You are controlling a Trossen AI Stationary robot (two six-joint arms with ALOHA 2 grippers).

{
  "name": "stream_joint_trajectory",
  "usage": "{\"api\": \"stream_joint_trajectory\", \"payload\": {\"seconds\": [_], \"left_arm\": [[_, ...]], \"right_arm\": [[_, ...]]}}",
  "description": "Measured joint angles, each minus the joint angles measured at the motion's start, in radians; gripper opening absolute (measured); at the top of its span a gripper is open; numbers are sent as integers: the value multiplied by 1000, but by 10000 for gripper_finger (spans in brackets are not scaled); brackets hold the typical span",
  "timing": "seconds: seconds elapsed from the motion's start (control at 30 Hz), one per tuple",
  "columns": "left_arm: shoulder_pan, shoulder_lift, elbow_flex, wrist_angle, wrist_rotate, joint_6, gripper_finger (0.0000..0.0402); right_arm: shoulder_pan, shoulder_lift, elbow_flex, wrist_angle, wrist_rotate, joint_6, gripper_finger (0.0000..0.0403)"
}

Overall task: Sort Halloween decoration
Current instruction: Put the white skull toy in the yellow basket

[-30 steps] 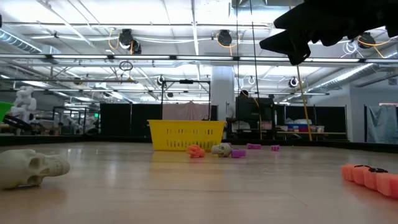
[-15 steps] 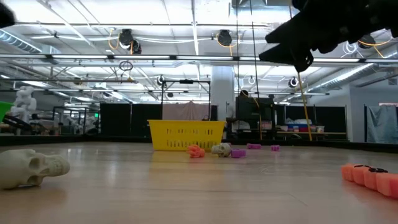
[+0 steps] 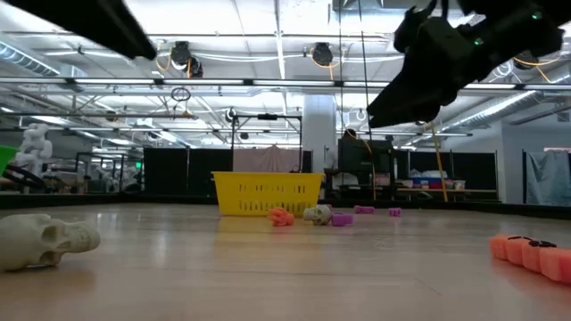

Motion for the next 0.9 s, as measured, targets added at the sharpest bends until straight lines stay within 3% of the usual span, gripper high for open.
{"api": "stream_joint_trajectory", "payload": {"seconds": [0.17, 0.4, 0.7, 0.8, 0.9], "left_arm": [[68, 0, 0, 4, -154, 2, 192], [192, -1, -26, 53, -166, 86, 192], [316, -18, -166, 578, 124, 478, 192], [326, -19, -187, 671, 153, 505, 192], [326, -19, -196, 715, 151, 495, 192]], "right_arm": [[-66, 0, 101, -236, -55, -15, 226], [-114, 0, 144, -429, -140, -81, 226], [-172, 0, 144, -623, -150, -95, 226], [-209, 0, 144, -625, -142, -87, 226], [-263, 12, 144, -628, -49, 55, 226]]}}
